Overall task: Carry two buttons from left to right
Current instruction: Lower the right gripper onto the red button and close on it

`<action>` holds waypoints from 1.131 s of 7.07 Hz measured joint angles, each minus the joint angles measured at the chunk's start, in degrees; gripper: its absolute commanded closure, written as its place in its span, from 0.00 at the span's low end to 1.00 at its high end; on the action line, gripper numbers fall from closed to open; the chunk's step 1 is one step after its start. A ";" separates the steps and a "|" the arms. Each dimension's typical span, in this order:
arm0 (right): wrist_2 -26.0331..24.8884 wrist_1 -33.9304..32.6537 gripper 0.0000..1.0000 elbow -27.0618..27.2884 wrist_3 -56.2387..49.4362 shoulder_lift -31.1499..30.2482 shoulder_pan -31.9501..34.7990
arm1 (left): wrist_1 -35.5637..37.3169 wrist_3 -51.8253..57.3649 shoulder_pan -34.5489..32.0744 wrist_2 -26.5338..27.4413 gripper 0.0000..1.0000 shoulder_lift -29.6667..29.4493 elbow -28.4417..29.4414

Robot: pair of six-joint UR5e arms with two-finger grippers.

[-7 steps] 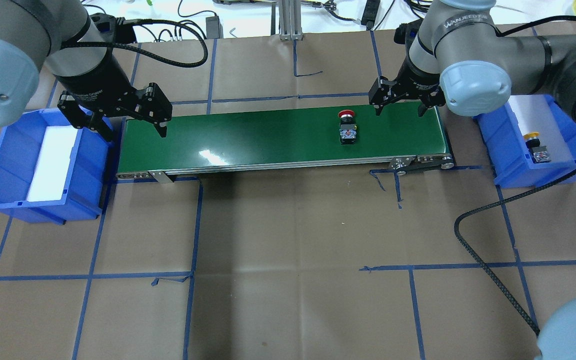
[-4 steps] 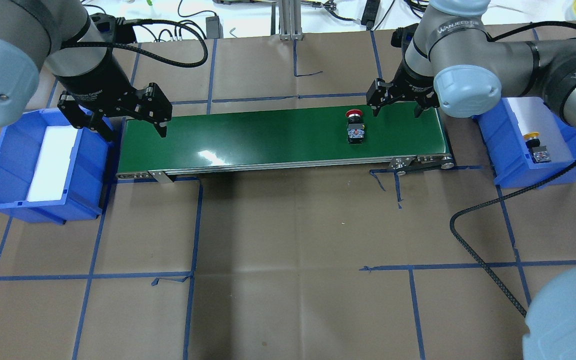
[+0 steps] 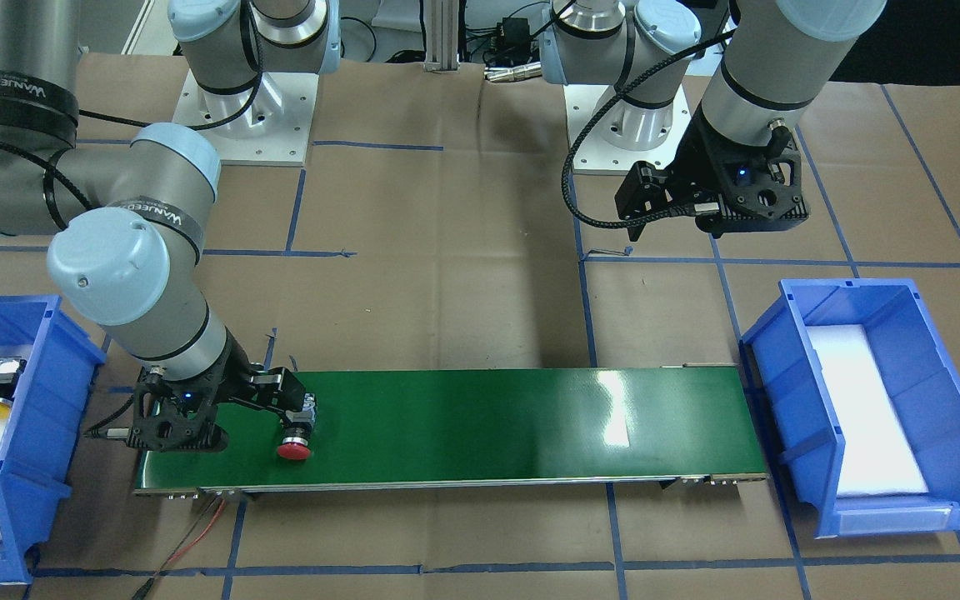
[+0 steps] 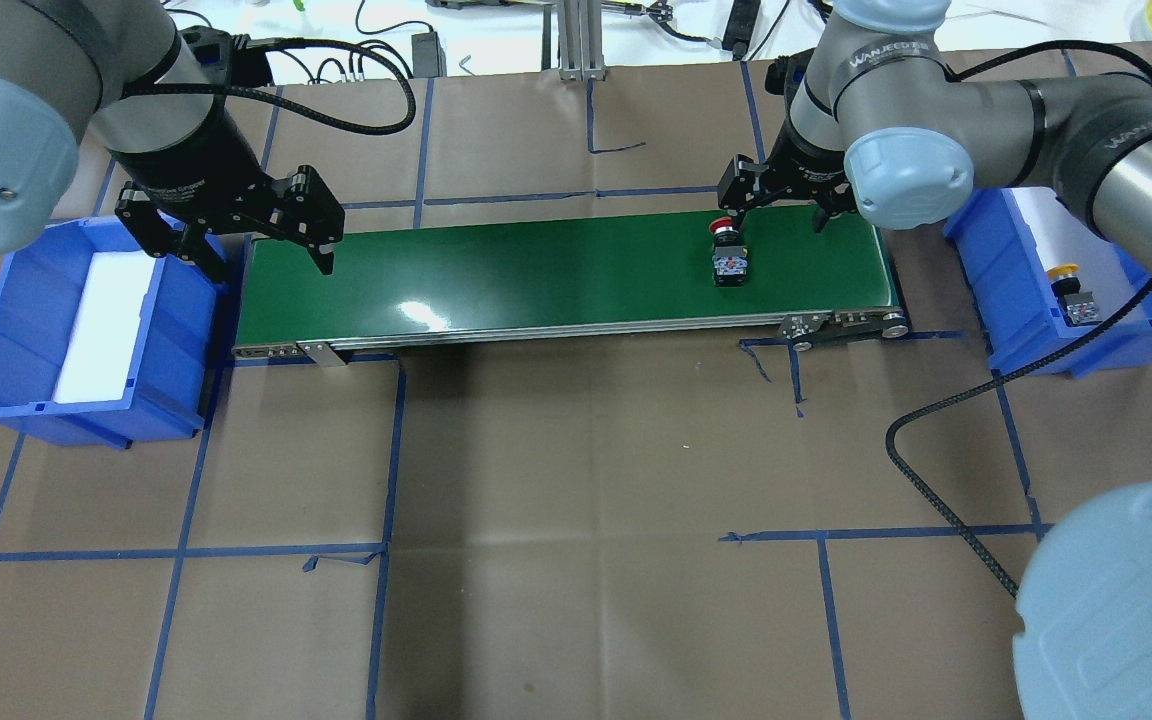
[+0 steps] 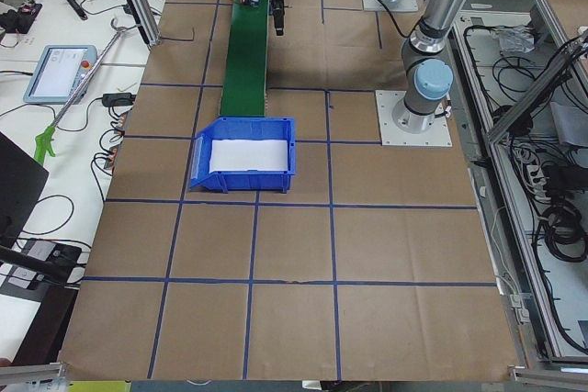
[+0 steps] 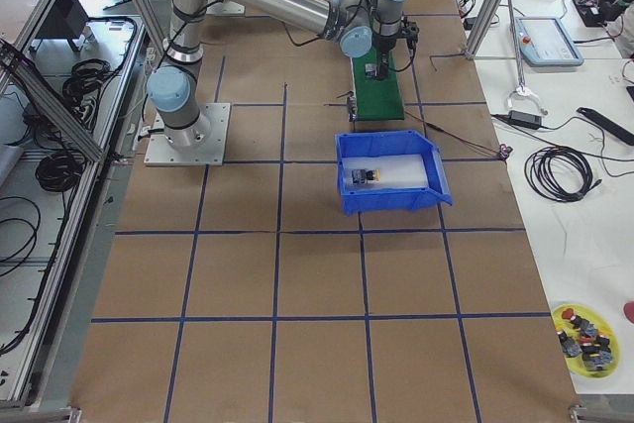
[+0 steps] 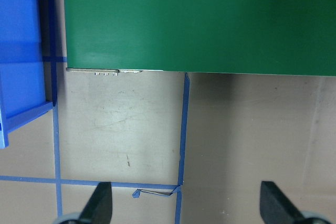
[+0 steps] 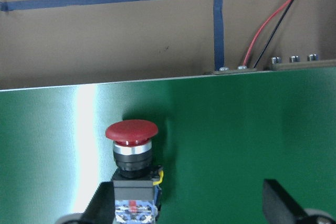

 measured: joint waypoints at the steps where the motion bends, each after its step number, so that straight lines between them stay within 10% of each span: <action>1: 0.01 -0.06 0.01 -0.27 0.01 0.67 0.18 | 0.00 0.01 0.00 0.00 0.00 0.00 0.02; 5: -0.15 -0.28 0.13 1.48 -0.17 1.60 0.28 | 0.06 0.01 0.00 -0.02 0.00 0.00 0.04; 7: -0.43 -0.75 0.89 2.49 -0.49 2.08 0.23 | 0.08 0.01 0.00 -0.01 0.00 0.00 0.01; 8: -0.62 -0.73 0.94 2.57 -0.97 2.12 0.21 | 0.09 0.01 0.00 -0.02 0.00 0.00 0.02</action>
